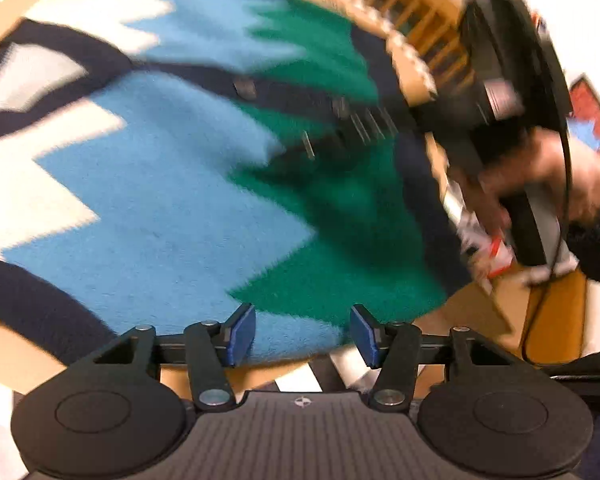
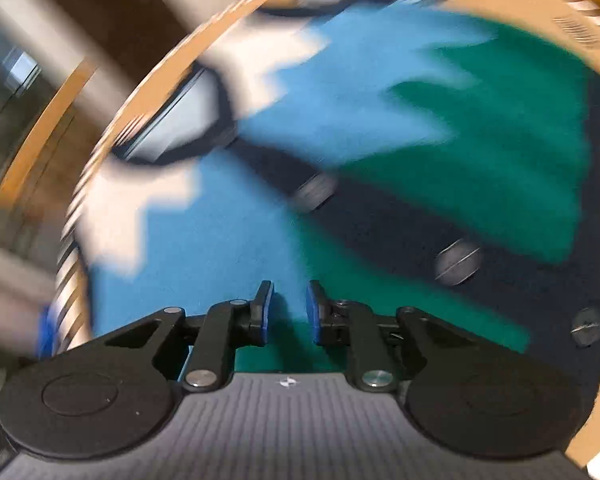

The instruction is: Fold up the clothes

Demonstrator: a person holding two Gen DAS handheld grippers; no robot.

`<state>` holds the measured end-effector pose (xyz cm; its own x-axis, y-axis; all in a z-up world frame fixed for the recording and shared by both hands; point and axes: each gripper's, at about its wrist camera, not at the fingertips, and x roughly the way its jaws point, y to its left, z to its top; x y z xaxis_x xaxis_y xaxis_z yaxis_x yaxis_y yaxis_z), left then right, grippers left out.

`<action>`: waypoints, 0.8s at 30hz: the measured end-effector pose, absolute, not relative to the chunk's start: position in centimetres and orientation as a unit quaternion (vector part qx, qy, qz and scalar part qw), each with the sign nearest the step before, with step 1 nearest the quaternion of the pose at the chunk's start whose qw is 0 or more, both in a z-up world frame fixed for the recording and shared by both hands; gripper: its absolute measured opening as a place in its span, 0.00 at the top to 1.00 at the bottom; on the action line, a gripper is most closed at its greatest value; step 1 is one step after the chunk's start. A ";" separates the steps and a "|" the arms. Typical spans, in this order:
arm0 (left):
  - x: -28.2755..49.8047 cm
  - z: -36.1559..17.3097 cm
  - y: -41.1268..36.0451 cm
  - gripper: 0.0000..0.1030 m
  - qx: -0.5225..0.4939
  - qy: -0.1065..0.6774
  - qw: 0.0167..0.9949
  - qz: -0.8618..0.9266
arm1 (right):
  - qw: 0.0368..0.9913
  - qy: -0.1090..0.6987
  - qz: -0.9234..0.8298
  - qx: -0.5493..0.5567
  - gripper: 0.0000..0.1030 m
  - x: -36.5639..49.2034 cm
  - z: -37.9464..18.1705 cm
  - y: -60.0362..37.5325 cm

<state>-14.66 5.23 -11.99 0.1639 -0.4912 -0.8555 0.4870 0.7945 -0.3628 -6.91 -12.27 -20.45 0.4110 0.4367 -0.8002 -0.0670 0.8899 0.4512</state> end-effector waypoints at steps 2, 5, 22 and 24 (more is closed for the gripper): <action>-13.3 -11.4 5.7 0.45 -0.010 0.538 0.786 -0.304 | 0.840 0.495 0.150 0.166 0.78 -6.6 -19.4 -12.0; -10.8 -11.4 5.4 0.47 -0.014 0.505 0.819 -0.273 | 0.856 0.466 0.134 0.178 0.77 -4.4 -19.4 -11.8; -5.6 -12.6 0.8 0.48 -0.035 0.496 0.832 -0.247 | 0.820 0.390 -0.128 0.400 0.62 -4.9 -18.8 -36.8; -4.8 -13.0 -0.9 0.48 -0.031 0.502 0.828 -0.247 | 0.808 0.390 -0.138 0.419 0.62 -4.4 -20.3 -38.1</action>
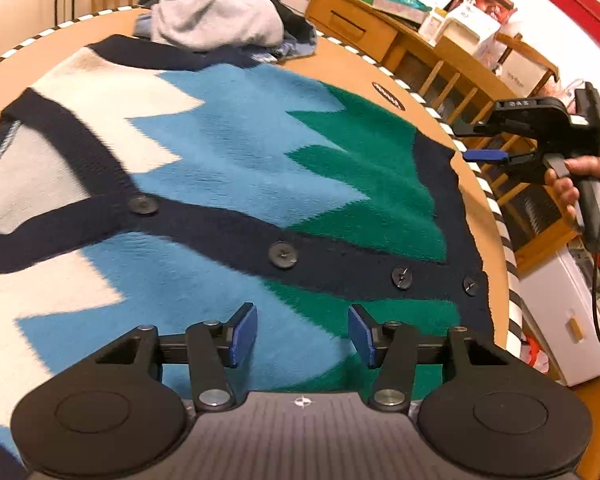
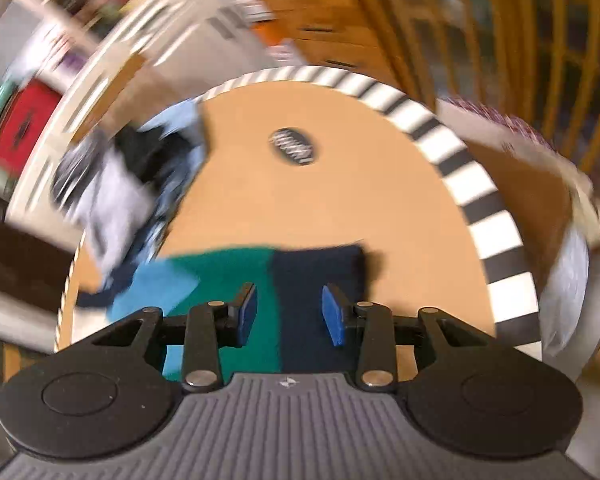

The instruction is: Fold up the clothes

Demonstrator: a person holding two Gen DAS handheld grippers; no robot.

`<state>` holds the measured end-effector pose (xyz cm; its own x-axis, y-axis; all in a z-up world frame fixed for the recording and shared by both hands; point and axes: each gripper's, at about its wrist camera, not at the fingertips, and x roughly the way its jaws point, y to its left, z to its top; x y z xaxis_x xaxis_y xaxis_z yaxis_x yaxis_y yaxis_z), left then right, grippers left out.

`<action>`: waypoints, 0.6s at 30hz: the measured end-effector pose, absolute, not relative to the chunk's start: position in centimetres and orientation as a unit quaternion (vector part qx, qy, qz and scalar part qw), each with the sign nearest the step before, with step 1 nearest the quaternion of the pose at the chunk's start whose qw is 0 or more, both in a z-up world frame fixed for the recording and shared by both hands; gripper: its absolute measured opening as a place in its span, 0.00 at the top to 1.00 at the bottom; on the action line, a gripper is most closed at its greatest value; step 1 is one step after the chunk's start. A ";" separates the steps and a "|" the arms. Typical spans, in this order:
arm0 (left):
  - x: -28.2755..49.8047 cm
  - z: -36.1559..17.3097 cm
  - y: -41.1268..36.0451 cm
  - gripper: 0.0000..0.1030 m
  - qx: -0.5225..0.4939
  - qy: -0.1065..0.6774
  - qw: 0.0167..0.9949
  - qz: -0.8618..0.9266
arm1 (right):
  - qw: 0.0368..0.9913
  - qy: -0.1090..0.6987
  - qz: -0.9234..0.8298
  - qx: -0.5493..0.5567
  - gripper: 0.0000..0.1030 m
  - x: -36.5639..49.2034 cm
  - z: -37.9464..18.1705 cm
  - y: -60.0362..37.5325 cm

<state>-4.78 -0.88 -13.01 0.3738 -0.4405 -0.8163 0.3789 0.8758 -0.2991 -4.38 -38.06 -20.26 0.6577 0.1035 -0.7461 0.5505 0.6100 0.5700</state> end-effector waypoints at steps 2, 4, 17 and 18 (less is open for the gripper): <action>-4.4 -13.4 -1.8 0.48 -0.032 0.512 0.822 -0.248 | 0.807 0.397 -0.142 0.414 0.62 -3.6 -21.3 -38.6; -4.3 -14.0 -1.9 0.48 -0.031 0.516 0.820 -0.245 | 0.805 0.401 -0.143 0.414 0.62 -2.9 -22.3 -39.1; -2.5 -14.8 -3.4 0.47 -0.039 0.495 0.843 -0.205 | 0.840 0.393 -0.162 0.337 0.95 -0.4 -21.5 -39.6; -2.5 -14.8 -3.7 0.46 -0.033 0.494 0.845 -0.204 | 0.835 0.407 -0.159 0.333 0.94 -0.1 -22.0 -39.4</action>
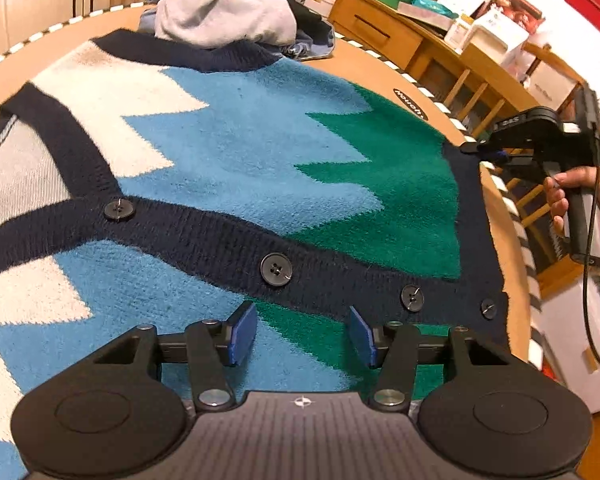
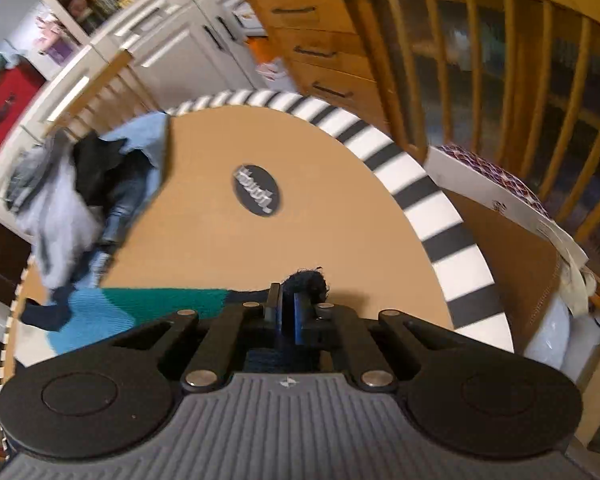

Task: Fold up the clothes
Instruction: 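Release the button band with the right gripper and move it back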

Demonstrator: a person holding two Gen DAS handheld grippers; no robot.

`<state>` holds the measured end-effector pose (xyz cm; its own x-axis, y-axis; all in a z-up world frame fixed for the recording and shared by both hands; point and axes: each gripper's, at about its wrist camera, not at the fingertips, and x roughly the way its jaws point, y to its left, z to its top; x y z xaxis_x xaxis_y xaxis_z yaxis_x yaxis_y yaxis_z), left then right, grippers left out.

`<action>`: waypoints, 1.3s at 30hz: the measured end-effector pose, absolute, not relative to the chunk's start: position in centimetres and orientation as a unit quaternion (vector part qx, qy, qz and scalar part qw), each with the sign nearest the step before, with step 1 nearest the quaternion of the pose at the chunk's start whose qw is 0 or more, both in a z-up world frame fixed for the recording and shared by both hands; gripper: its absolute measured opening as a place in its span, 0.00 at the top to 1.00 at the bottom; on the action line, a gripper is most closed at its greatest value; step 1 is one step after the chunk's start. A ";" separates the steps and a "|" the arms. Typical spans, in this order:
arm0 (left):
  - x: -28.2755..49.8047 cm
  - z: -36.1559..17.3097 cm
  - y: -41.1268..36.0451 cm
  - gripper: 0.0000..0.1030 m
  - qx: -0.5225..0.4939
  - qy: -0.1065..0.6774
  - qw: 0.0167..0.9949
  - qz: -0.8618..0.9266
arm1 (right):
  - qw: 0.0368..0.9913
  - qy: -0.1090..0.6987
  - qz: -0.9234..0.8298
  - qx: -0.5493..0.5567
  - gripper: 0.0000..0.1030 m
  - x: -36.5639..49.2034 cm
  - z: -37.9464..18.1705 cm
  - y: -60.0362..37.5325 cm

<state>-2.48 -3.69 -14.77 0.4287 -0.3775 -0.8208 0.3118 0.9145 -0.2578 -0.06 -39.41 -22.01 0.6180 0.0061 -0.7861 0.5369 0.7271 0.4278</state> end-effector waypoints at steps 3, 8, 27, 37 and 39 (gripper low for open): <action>-2.5 -14.6 -3.8 0.46 -0.020 0.498 0.842 -0.206 | 0.834 0.414 -0.160 0.329 0.86 0.0 -21.9 -39.2; -3.3 -12.3 -1.0 0.44 0.004 0.490 0.851 -0.189 | 0.852 0.377 -0.187 0.313 0.79 -2.5 -18.7 -39.7; 0.8 -11.8 8.5 0.45 0.001 0.552 0.828 -0.104 | 0.851 0.492 0.147 0.109 0.82 3.0 -20.4 -7.2; 1.7 -11.5 14.0 0.37 0.044 0.553 0.818 -0.149 | 0.887 0.434 0.005 0.156 0.74 7.5 -15.9 -8.6; 1.8 -12.2 15.0 0.37 0.045 0.561 0.813 -0.151 | 0.888 0.425 -0.029 0.172 0.74 9.9 -16.1 -9.4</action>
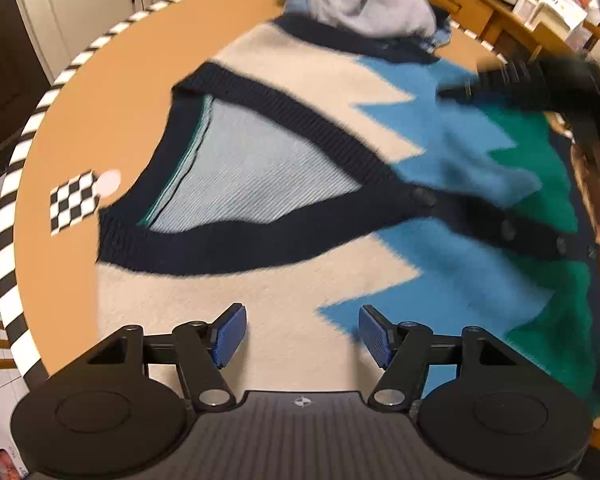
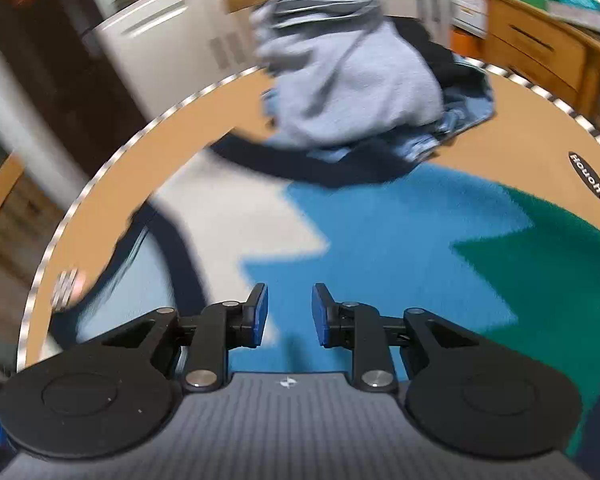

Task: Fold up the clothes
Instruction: 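Release the button band with the right gripper and move it back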

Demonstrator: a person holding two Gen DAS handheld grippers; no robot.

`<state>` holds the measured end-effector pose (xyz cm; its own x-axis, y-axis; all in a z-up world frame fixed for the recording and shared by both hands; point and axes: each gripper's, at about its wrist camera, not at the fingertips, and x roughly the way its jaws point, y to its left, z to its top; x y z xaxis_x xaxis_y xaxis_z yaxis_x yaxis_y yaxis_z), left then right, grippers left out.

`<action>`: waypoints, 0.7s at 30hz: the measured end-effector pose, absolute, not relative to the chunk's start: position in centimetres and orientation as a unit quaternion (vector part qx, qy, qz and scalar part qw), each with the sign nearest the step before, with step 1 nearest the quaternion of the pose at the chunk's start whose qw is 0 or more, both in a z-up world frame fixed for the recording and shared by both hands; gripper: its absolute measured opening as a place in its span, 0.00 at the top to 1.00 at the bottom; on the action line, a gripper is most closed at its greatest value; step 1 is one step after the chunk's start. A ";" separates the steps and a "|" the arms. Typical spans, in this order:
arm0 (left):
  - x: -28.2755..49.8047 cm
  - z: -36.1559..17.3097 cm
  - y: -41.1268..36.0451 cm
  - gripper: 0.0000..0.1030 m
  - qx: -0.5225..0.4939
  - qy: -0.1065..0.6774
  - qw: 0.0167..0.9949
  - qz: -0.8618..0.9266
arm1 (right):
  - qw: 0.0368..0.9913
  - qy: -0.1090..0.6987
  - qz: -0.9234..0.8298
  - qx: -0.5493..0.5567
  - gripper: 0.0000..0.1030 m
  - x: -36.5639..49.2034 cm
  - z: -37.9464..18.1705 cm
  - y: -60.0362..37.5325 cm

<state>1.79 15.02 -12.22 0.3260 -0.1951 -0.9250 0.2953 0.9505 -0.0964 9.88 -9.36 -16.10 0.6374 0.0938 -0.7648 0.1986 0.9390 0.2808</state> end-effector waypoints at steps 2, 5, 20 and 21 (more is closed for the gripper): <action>1.8 -13.0 16.0 0.37 0.043 0.570 0.808 -0.145 | 0.887 0.425 -0.053 0.171 0.74 12.6 -16.7 -9.8; 1.7 -13.4 16.9 0.37 0.036 0.573 0.806 -0.146 | 0.876 0.442 -0.079 0.173 0.74 16.1 -18.7 -10.5; 1.0 -11.5 21.1 0.36 0.036 0.561 0.822 -0.092 | 0.870 0.460 0.140 0.110 0.64 8.6 -15.7 -3.4; 0.7 -11.1 21.2 0.36 0.034 0.557 0.824 -0.097 | 0.861 0.465 0.177 0.105 0.65 6.3 -15.5 -1.9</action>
